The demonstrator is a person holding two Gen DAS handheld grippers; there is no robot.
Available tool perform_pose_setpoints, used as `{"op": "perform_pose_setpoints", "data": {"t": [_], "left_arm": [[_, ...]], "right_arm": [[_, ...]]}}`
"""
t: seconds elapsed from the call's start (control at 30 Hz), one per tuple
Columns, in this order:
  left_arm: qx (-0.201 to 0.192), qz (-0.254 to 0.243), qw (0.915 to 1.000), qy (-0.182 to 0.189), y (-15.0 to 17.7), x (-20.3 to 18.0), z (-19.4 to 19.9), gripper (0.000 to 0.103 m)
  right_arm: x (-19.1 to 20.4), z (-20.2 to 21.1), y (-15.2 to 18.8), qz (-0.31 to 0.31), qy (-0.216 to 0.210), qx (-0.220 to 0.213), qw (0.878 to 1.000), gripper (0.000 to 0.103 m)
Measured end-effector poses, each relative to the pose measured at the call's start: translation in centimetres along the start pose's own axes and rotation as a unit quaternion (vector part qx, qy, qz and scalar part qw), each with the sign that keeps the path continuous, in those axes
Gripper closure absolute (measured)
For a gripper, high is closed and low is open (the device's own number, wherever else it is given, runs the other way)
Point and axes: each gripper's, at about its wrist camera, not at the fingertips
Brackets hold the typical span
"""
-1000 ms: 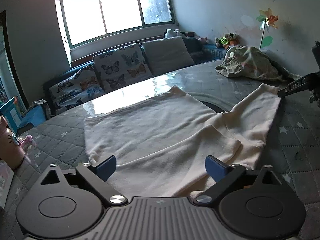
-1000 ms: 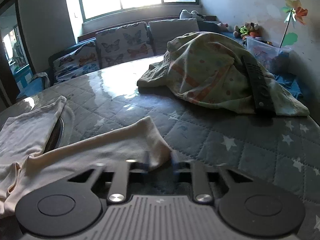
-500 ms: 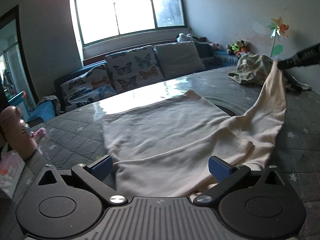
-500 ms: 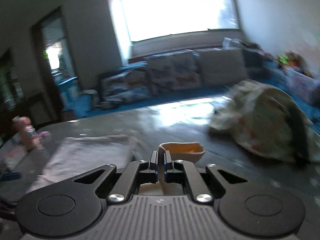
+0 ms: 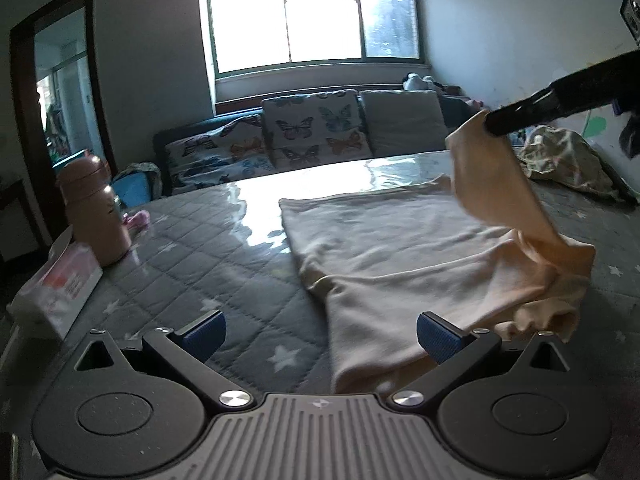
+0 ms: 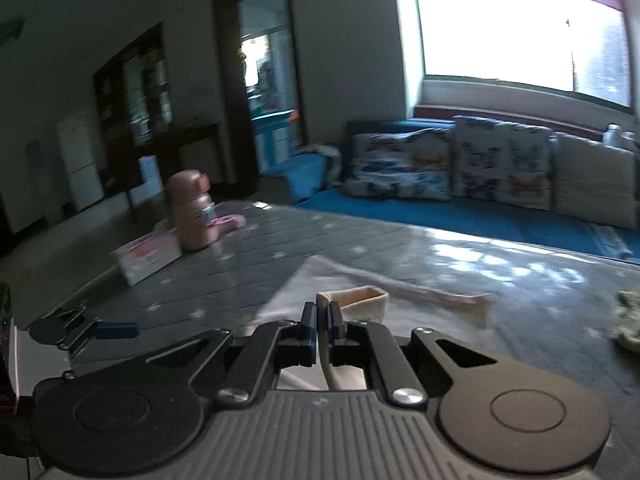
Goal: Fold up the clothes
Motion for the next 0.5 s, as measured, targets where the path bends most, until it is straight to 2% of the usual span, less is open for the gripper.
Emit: {"op": "perform_pose_setpoints", "data": {"t": [0.2, 0.3, 0.5], "left_arm": [[0.01, 0.014, 0.9998, -0.006, 0.6, 0.9, -0.3, 0.0], [0.008, 0.014, 0.9999, -0.006, 0.5, 0.7, -0.3, 0.0], [0.003, 0.003, 1.0, -0.002, -0.3, -0.4, -0.6, 0.0]], "right_arm": [[2.8, -3.5, 0.9, 0.01, -0.038, 0.027, 0.999, 0.098], [3.3, -4.3, 1.5, 0.012, -0.047, 0.04, 0.998, 0.095], [2.0, -1.7, 2.0, 0.021, -0.034, 0.052, 0.998, 0.091]]}}
Point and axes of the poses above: each gripper's, at about its wrist camera, not at the fingertips, and z roughly against the way its jaws point, x to its left, y to its underside, and after that the axes turned 14 degrees about -y, right-handed
